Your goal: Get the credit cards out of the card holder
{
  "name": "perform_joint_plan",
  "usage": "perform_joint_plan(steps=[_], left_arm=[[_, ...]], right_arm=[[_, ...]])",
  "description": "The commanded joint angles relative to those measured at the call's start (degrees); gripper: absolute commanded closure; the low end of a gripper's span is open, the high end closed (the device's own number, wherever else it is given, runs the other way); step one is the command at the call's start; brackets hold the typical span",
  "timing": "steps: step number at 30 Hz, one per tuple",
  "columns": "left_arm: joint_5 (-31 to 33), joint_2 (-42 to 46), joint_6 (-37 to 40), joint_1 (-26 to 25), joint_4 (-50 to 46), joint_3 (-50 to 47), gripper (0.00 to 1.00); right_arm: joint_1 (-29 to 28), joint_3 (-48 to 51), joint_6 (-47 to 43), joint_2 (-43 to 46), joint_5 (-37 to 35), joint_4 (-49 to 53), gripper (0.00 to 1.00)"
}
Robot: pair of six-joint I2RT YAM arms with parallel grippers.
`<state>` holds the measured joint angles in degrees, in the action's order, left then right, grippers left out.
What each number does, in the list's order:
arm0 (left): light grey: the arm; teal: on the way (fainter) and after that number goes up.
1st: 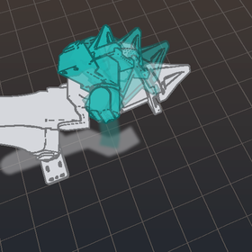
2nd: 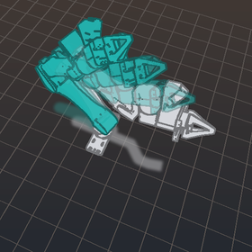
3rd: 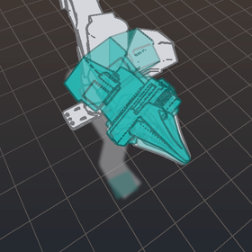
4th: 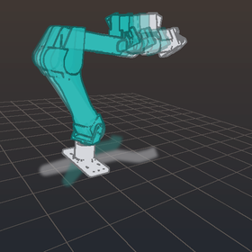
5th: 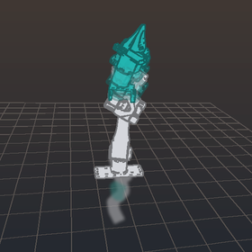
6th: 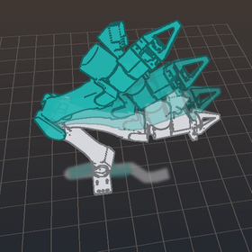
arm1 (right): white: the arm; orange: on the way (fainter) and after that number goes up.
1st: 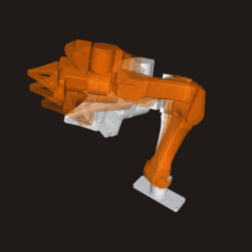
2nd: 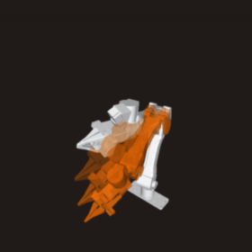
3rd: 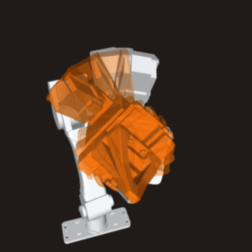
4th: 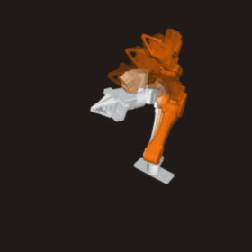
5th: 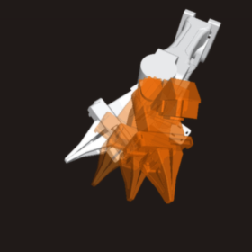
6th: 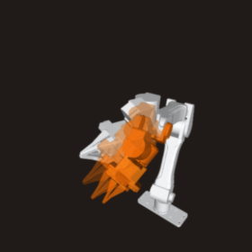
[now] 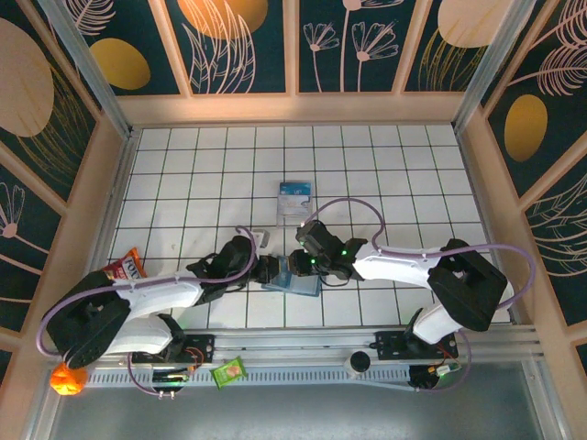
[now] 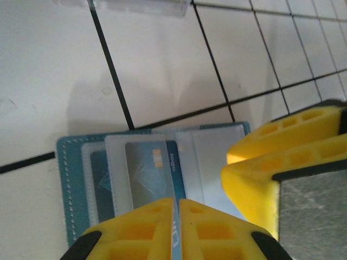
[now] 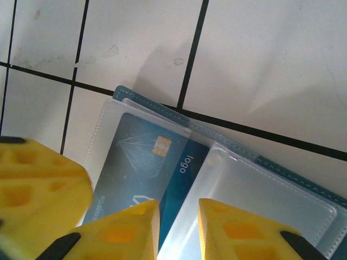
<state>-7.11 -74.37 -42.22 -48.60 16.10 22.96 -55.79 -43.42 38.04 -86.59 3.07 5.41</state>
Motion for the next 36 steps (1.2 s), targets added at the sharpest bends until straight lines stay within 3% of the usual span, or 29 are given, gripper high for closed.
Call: perform_joint_plan(steps=[1,4,9,16,36], left_arm=[[-1.15,-2.26,0.13,-0.44,1.39,1.03,0.92],[2.79,-2.39,-0.77,-0.39,-1.11,0.07,0.97],[5.42,-0.58,-2.12,-0.35,-1.36,-3.41,0.97],[4.04,-4.34,-2.66,-0.33,0.05,-4.42,1.00],[0.89,-3.14,-3.85,-0.35,0.67,-6.98,1.00]], right_arm=[[0.42,1.01,0.57,1.15,0.39,-0.20,0.74],[0.44,0.80,0.39,1.15,1.68,-0.39,0.74],[0.42,0.01,0.26,-0.41,5.31,-1.70,0.73],[0.89,-0.26,1.95,-2.78,8.24,-3.66,0.73],[4.16,2.12,4.91,-7.50,13.51,-7.94,0.73]])
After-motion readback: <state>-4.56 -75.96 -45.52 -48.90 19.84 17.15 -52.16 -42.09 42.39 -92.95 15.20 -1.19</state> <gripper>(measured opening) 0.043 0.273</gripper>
